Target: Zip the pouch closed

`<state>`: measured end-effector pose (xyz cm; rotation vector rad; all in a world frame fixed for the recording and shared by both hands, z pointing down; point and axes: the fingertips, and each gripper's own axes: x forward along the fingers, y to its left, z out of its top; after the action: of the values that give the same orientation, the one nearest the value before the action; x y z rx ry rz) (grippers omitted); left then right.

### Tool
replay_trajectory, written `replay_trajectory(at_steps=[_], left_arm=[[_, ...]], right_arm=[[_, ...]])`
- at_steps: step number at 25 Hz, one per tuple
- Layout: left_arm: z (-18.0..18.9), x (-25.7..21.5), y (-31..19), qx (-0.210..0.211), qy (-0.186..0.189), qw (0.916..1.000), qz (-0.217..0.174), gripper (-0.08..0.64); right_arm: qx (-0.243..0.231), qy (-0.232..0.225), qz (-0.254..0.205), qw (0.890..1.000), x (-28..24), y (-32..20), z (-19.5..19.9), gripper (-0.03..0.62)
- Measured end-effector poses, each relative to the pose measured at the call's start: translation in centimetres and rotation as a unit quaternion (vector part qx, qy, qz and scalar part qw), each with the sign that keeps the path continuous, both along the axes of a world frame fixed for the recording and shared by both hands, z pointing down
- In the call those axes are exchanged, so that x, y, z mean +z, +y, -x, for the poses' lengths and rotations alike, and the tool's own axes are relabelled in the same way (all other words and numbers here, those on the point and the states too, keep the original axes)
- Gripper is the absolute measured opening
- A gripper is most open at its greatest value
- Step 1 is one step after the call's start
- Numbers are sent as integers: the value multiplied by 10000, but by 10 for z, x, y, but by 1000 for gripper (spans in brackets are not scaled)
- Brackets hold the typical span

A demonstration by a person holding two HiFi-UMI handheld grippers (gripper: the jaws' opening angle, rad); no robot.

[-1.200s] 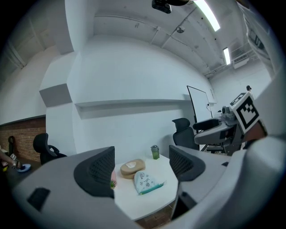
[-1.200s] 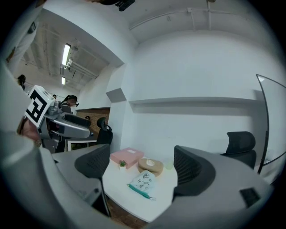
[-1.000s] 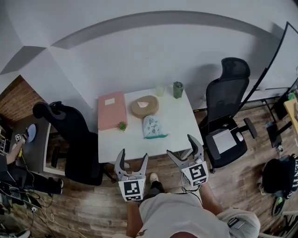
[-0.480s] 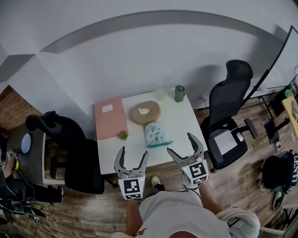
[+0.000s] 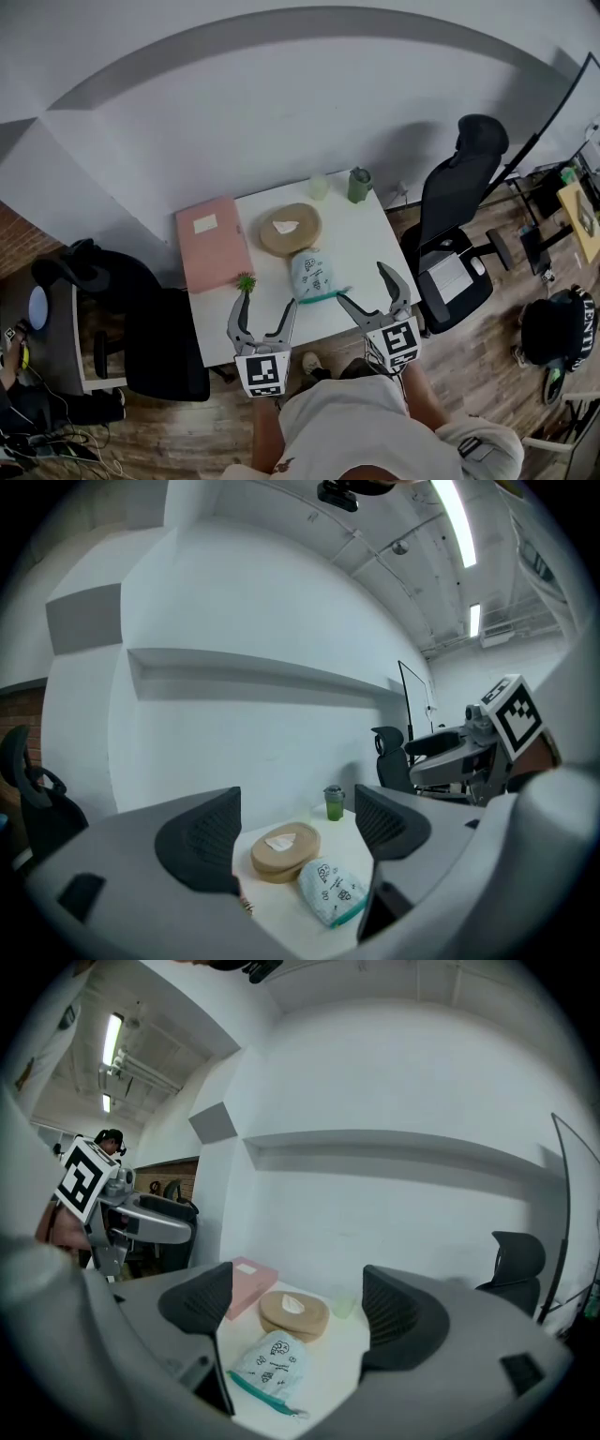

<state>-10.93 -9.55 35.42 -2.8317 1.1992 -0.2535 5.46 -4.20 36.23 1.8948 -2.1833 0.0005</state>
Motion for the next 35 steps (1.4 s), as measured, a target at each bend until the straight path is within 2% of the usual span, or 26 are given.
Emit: replay_trajectory(at_steps=[6,12,16,24,35], left_arm=[[-12,17,-23,168,84,9996,207,378],[-28,40,-41,110,103,9990,416,370],[-44,58,-47,12,-39,9989,464,351],[-82,95,-46,-491,-247,9965,632,313],[-113,153,-32,-1203,-507,9855,1087,281]], right_arm=[[108,33,287,9995,17,-20,-10,433],[-95,13,470,9988,37,-43,-23,431],[-394,-24,585,9975,51,-57,-36,421],[-1178,156,847,9893,85,-77,-68,394],[-2214,129,1326,9660,148,-83,-87,382]])
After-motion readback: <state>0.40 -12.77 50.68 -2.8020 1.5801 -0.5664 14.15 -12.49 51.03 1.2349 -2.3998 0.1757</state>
